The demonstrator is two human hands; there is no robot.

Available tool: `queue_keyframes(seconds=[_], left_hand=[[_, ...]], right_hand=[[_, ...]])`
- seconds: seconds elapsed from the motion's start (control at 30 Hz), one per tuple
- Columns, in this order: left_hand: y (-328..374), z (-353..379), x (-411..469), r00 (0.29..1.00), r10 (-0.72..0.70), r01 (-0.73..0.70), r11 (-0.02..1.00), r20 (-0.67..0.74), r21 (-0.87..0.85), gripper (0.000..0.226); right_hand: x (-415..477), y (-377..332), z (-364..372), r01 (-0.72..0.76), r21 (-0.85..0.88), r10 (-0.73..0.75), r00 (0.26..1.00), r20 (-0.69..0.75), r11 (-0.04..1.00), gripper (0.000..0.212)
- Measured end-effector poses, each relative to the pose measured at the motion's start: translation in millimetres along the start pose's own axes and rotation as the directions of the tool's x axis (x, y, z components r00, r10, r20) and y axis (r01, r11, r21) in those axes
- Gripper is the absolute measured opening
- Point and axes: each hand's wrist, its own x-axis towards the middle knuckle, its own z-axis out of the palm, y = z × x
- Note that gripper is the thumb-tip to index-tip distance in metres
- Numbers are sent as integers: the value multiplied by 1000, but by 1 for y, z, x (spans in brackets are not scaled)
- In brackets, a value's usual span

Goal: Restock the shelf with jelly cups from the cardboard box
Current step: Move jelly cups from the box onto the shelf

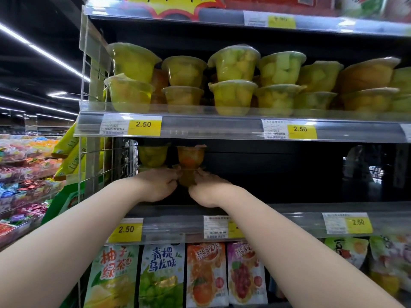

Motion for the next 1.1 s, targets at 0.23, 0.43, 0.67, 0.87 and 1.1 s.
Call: queue_keyframes(seconds=[0.23, 0.43, 0.67, 0.87, 1.1], left_hand=[[1, -4, 2, 998, -38, 39, 999, 39, -17, 47], [12, -16, -48, 995, 10, -21, 993, -98, -120, 41], [20, 31, -134, 910, 136, -193, 975, -392, -110, 40], [15, 97, -204, 974, -37, 17, 996, -222, -93, 65], [27, 161, -291, 970, -236, 226, 962, -56, -153, 70]], right_hand=[[-2, 3, 3, -29, 79, 35, 997, -75, 996, 58], [-58, -3, 13, 85, -35, -92, 896, -435, 996, 40], [-134, -13, 69, 120, 20, -86, 806, -586, 993, 53], [-189, -26, 125, 71, 107, -15, 893, -450, 992, 65], [-251, -35, 194, 43, 150, -31, 996, -85, 988, 79]])
